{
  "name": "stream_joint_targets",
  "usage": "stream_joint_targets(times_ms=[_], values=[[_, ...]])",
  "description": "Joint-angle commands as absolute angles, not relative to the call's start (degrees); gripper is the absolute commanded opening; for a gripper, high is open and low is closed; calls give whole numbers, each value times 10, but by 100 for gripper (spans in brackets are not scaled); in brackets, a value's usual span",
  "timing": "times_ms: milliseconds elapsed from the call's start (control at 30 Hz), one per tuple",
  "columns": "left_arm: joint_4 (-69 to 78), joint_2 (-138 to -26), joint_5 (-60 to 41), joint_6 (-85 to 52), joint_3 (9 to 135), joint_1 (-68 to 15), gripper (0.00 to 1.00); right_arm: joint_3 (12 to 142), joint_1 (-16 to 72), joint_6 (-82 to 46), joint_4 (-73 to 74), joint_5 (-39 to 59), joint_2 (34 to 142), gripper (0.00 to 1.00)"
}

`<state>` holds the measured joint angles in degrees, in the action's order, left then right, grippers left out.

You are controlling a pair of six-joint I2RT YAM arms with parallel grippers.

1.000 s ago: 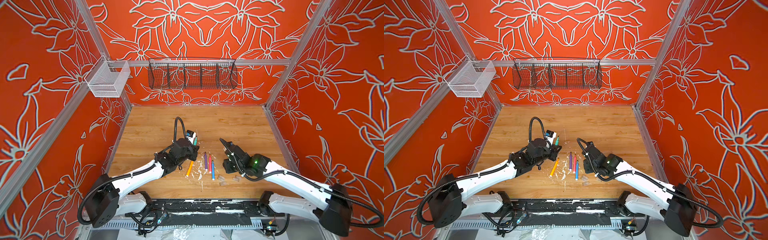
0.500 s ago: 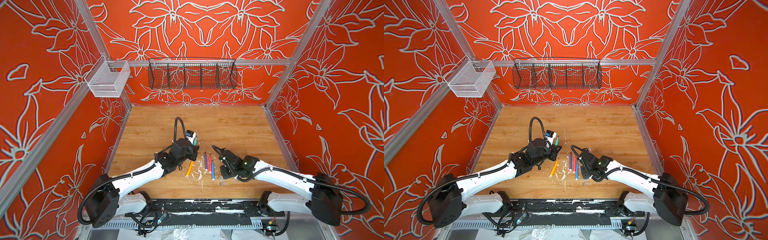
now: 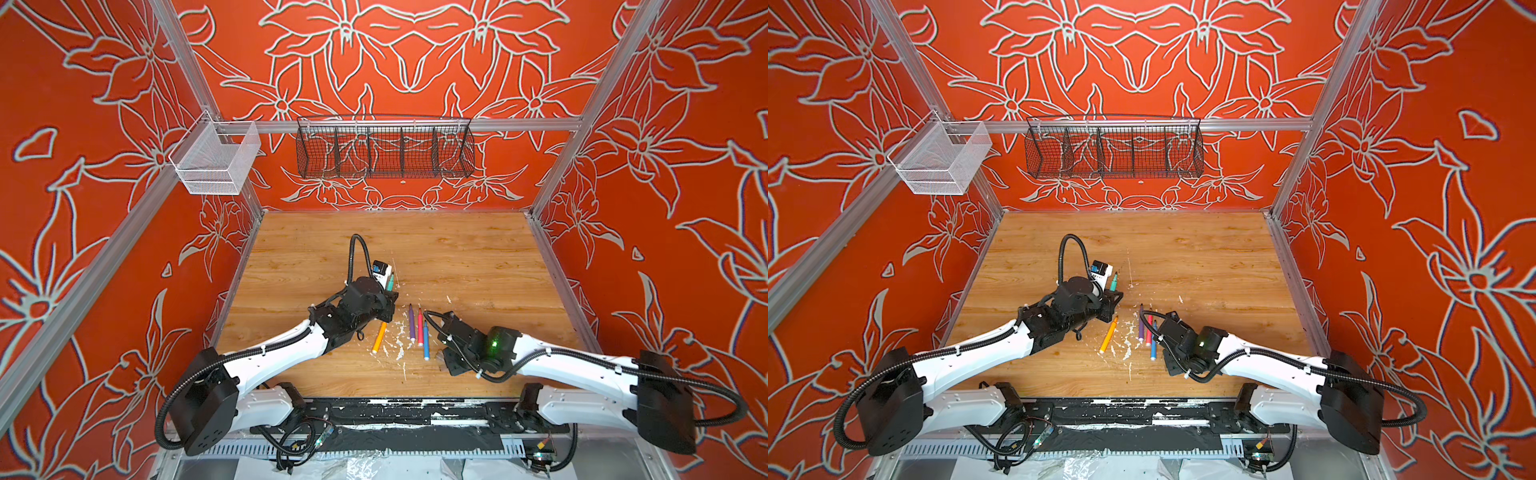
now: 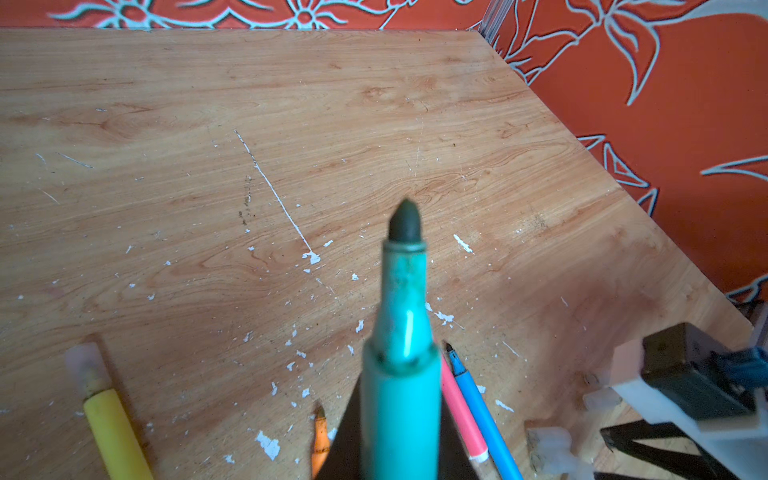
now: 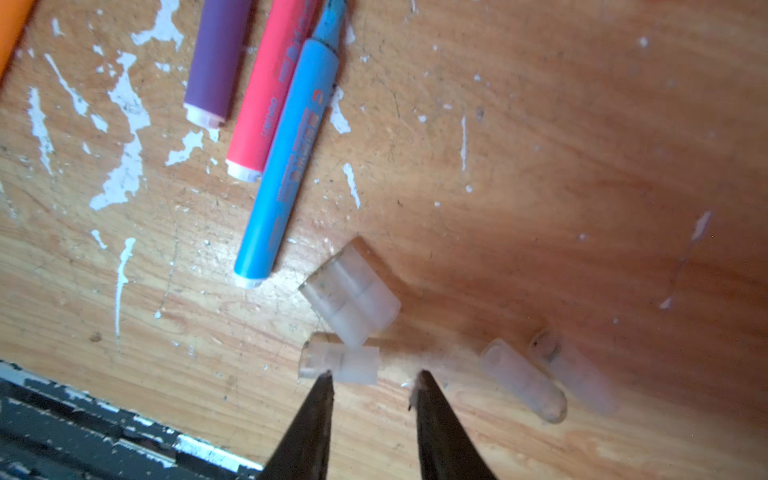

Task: Insert the pens into the pen caps
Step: 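Move the right gripper back over the clear caps near the blue marker, then grasp a clear plastic cap with the right gripper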

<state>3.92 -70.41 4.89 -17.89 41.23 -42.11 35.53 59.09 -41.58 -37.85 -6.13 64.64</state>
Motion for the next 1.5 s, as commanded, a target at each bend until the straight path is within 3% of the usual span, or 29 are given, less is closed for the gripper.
stream_joint_targets(times_ms=[0, 333, 667, 967, 1467], values=[[39, -700, 53, -182, 406, -420, 0, 340, 621, -470, -393, -75, 634, 47], [38, -701, 51, -181, 407, -420, 0, 378, 690, -528, -406, -148, 719, 61], [39, -703, 46, -183, 409, -420, 0, 401, 695, -545, -377, -188, 779, 69], [37, -702, 43, -183, 410, -420, 0, 395, 696, -573, -399, -211, 801, 68], [35, -703, 41, -183, 411, -420, 0, 332, 709, -609, -436, -158, 721, 64]])
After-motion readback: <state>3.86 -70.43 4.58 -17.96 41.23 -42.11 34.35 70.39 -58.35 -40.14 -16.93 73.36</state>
